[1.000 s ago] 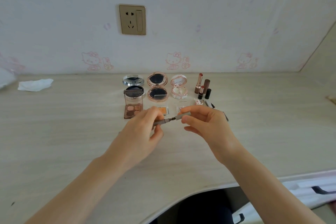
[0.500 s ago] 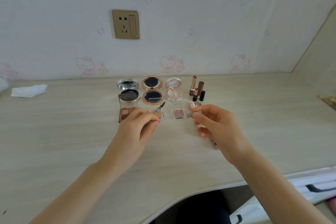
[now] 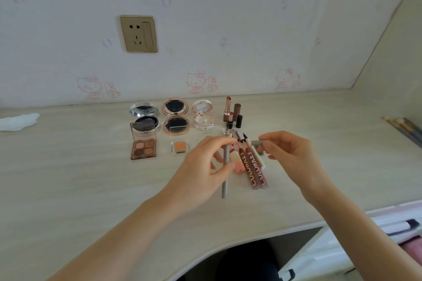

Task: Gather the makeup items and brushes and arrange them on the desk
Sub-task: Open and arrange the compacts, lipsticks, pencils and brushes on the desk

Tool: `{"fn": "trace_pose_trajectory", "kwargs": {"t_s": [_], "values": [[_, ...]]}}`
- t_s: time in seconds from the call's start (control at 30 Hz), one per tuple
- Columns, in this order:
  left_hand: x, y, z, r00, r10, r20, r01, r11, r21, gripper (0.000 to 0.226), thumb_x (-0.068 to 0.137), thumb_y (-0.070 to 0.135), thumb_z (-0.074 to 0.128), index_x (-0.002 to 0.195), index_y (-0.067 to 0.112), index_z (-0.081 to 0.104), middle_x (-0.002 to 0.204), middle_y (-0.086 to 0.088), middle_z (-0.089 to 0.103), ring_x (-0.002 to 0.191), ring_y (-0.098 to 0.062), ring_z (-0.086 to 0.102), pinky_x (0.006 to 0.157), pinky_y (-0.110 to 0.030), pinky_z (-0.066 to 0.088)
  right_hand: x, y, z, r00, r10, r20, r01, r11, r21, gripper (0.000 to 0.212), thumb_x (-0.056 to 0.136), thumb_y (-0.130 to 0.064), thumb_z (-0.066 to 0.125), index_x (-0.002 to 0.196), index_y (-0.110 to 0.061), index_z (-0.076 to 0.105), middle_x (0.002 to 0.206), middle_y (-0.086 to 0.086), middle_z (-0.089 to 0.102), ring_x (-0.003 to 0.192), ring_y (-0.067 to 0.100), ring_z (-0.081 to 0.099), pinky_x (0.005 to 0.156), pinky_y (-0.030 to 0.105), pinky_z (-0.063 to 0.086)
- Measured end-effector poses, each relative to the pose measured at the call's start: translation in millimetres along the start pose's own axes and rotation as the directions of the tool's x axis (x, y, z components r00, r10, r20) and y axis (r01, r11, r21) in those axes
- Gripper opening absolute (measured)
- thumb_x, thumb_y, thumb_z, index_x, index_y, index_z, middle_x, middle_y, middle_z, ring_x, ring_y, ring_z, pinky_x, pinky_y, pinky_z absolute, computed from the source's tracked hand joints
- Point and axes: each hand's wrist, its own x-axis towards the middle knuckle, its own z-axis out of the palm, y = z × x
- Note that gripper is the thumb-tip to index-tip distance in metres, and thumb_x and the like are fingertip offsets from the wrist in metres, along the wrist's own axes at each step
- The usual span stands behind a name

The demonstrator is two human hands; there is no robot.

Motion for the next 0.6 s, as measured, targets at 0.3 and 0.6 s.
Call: {"fn": "trace_pose_trajectory", "kwargs": {"t_s": [0.3,0.6], "values": [[49.7,20.2,67.7,0.992,0.043,0.117,-0.066,0.977,0.204,0.033,0.090,0.029,0.060,0.123,0.028,0.057,0.109,0.009,0.057,0.107,-0.008,0.042,0.088,-0.017,0.036,10.2,38.8,-45.4,0.981,-0.180,-0.065,0.137,0.898,-0.417,0.017,0.090,-0.017,0.063,0.099,-0.029,0.069,0.085,-0.020,0.071,0.082,-0.004,0.065,0.072,0.016,0.049],[82.9,13.6,110.2,0.984,0.055,0.168,-0.131,0.866,0.483,0.040,0.092,0.043,0.053,0.127,0.022,0.054,0.112,0.004,0.058,0.111,-0.018,0.039,0.091,-0.031,0.038,-3.8,67.5,-64.1,0.959,-0.283,0.011,0.194,0.627,-0.754,0.019,0.090,-0.018,0.061,0.108,-0.020,0.068,0.091,-0.007,0.070,0.097,0.019,0.057,0.072,0.035,0.051]]}}
